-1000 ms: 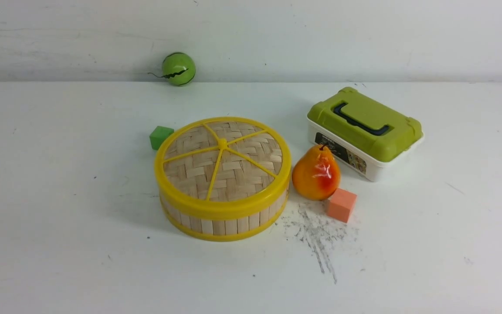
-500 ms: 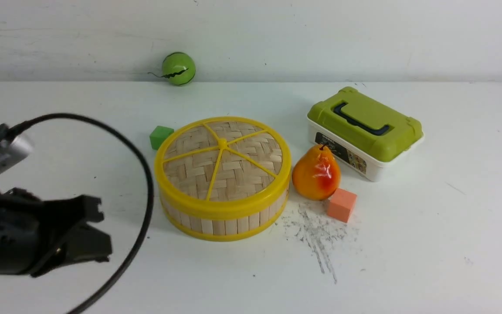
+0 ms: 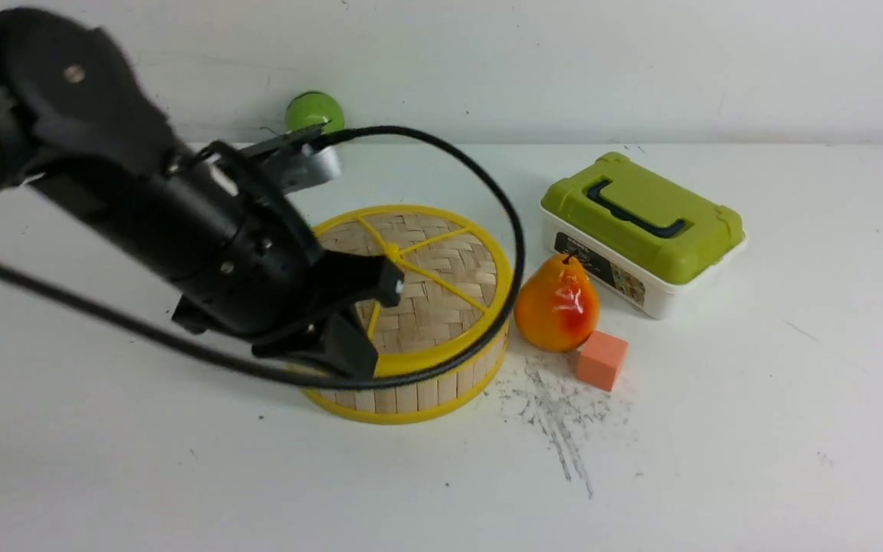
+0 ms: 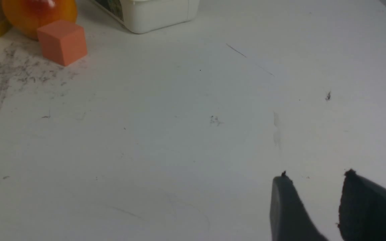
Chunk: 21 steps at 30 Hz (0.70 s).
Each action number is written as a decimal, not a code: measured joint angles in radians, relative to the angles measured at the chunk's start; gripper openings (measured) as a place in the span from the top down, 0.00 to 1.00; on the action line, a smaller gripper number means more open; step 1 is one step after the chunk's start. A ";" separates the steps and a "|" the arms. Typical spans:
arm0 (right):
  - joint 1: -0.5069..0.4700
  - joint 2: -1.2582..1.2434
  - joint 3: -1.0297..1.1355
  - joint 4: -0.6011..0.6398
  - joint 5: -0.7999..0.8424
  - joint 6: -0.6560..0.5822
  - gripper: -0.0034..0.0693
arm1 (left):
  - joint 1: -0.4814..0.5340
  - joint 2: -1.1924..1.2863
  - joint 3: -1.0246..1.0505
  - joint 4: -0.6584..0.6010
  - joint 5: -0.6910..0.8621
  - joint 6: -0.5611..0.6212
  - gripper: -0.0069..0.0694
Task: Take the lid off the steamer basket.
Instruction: Use the left arm to lift the lid of the steamer
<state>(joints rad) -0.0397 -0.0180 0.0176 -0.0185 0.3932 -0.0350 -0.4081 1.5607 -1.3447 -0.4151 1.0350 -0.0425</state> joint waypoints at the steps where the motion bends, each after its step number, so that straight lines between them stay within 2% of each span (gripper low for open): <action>1: 0.000 0.000 0.000 0.000 0.000 0.000 0.62 | -0.017 0.037 -0.063 0.058 0.030 -0.024 0.93; 8: 0.000 0.000 0.000 0.000 0.000 0.000 0.62 | -0.056 0.212 -0.368 0.283 0.054 -0.114 0.89; 13: 0.000 0.000 0.000 0.000 0.000 0.000 0.62 | -0.056 0.287 -0.475 0.355 -0.002 -0.147 0.77; 17: 0.000 0.000 0.000 0.000 0.000 0.000 0.62 | -0.056 0.353 -0.524 0.396 -0.097 -0.154 0.60; 21: 0.000 0.000 0.000 0.000 0.000 0.000 0.62 | -0.056 0.414 -0.529 0.443 -0.155 -0.157 0.53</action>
<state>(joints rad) -0.0397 -0.0180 0.0176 -0.0185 0.3932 -0.0350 -0.4643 1.9747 -1.8735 0.0279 0.8800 -0.1993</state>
